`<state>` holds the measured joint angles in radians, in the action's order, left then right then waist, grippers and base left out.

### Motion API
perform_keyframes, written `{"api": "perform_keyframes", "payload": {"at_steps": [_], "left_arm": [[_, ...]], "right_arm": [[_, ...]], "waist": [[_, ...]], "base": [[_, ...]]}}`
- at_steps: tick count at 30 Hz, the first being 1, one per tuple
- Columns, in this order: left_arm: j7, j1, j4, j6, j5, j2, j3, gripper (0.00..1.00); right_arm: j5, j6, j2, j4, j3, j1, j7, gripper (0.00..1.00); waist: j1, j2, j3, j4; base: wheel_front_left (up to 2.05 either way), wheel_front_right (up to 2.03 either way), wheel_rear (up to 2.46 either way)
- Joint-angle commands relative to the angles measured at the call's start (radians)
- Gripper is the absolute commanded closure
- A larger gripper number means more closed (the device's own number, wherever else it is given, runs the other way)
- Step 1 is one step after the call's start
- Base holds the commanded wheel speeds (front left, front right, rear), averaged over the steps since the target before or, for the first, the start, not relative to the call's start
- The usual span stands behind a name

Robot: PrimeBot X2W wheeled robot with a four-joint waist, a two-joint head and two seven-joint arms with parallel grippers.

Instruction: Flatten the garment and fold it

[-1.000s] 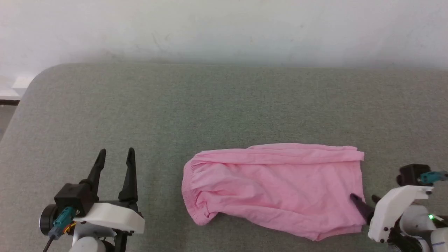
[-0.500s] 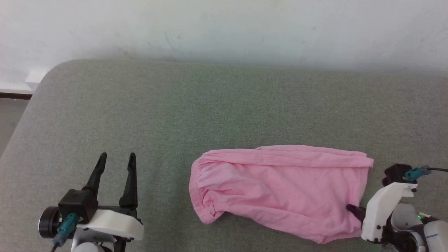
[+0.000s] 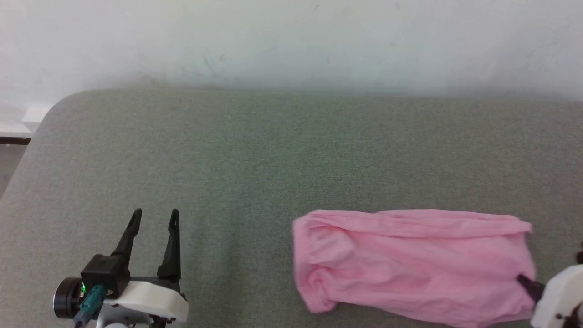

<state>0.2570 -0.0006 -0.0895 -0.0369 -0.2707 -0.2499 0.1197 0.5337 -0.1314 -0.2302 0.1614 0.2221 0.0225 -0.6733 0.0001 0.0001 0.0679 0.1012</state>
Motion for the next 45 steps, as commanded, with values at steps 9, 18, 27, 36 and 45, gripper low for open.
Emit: {"api": "perform_keyframes", "payload": {"at_steps": [9, 18, 27, 36, 45], "left_arm": [[0.005, 0.001, -0.044, 0.029, 0.019, 0.018, -0.016, 0.0], [0.004, -0.03, -0.102, 0.037, 0.026, 0.013, 0.005, 0.0], [0.003, -0.051, -0.126, 0.043, 0.018, 0.023, 0.026, 0.0], [0.004, -0.049, -0.133, 0.033, 0.011, 0.024, 0.018, 0.0], [0.004, -0.043, -0.116, 0.012, 0.001, 0.031, -0.008, 0.0]], "right_arm": [[-0.093, 0.001, -0.003, -0.164, -0.072, -0.008, 0.027, 1.0], [-0.063, 0.001, 0.085, -0.223, -0.428, -0.084, 0.089, 1.0], [0.028, 0.001, 0.166, -0.007, -0.689, -0.155, 0.205, 0.0], [-0.025, 0.001, 0.084, -0.065, -0.792, -0.22, 0.43, 0.0], [-0.135, 0.001, 0.045, -0.254, -0.515, -0.106, 0.555, 0.0]], "waist": [[-0.0001, -0.0001, -0.001, -0.019], [-0.0001, -0.0001, -0.021, -0.006], [-0.0001, -0.0001, -0.007, 0.021], [-0.0001, -0.0001, 0.007, 0.007], [-0.0001, -0.0001, 0.002, -0.025]], "base": [[0.0, 0.0, 0.0], [0.0, 0.0, 0.0], [0.0, 0.0, 0.0], [0.0, 0.0, 0.0], [0.0, 0.0, 0.0]]}}
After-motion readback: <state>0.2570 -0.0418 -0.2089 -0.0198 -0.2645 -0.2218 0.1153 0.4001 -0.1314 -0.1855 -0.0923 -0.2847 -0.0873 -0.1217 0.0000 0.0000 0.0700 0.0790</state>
